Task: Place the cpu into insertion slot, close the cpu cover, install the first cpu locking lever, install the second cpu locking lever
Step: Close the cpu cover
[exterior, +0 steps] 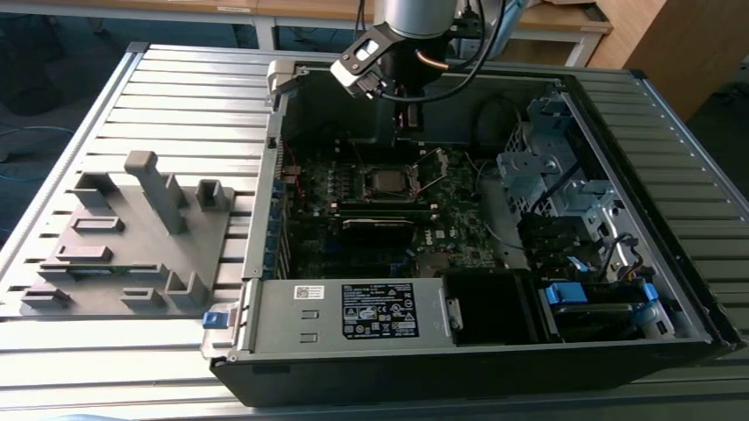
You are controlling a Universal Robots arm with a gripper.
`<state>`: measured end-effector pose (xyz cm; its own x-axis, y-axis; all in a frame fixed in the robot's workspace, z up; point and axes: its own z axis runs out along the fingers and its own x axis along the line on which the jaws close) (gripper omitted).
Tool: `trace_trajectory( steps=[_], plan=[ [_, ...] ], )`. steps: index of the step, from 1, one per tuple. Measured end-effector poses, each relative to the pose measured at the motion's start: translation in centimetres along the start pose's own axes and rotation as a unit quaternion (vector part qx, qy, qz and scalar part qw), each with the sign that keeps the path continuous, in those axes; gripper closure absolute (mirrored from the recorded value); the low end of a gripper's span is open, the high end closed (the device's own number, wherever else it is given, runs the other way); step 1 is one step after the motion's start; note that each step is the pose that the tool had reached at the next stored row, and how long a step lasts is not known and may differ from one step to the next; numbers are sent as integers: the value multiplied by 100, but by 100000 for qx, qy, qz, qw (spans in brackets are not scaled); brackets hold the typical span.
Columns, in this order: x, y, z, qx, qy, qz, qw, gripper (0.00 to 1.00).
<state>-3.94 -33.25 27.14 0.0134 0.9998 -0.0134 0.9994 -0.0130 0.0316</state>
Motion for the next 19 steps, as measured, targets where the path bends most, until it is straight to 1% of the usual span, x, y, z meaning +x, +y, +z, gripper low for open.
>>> trace_trajectory(
  steps=[19],
  plan=[
    [1, 25, 1, 13, 0, -8, 100000, 89]
  ],
)
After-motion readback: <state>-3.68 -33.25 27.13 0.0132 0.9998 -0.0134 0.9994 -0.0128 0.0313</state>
